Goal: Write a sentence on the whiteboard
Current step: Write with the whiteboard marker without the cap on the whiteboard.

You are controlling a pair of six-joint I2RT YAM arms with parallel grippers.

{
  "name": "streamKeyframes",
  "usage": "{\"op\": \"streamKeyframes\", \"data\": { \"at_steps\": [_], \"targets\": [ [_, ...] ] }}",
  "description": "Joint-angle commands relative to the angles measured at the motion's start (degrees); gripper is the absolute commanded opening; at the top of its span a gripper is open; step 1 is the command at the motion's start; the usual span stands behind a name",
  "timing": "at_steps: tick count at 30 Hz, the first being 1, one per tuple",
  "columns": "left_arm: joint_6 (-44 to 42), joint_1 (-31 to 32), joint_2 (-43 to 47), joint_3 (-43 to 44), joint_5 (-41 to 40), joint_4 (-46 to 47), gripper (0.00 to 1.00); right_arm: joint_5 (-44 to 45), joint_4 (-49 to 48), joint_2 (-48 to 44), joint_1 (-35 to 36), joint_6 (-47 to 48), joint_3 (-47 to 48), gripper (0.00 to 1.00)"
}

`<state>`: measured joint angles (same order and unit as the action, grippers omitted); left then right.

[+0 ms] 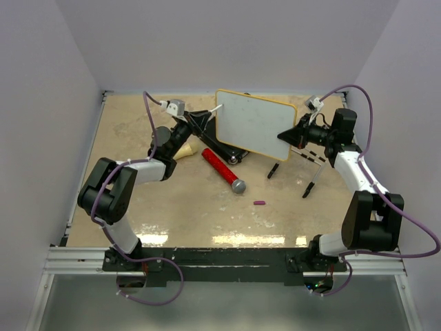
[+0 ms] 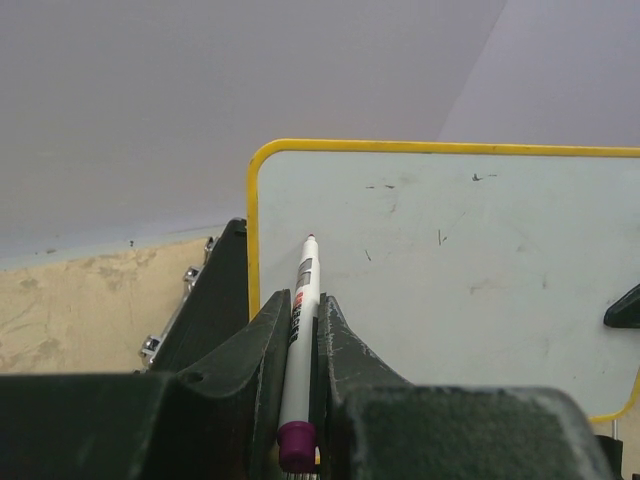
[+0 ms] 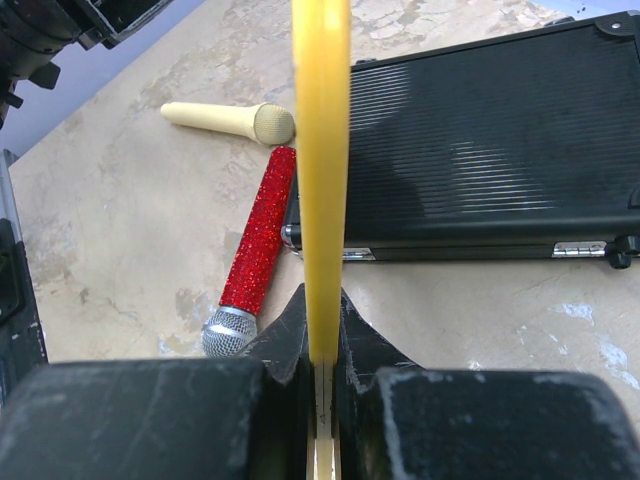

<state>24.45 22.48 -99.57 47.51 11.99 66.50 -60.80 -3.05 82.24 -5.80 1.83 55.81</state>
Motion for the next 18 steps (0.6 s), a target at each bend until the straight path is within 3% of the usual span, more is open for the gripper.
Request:
{"op": "streamKeyframes", "data": {
  "at_steps": [1, 18],
  "targets": [
    [-0.19, -0.6, -0.01, 2.68, -0.21, 3.02, 0.0, 0.59, 1.2, 0.91, 0.09, 1.51, 1.67, 0.0],
    [-0.19, -0.6, -0.8, 2.77, 0.23, 0.74, 0.0, 0.5, 1.2, 0.91, 0.0, 1.52, 1.67, 0.0]
  ]
}}
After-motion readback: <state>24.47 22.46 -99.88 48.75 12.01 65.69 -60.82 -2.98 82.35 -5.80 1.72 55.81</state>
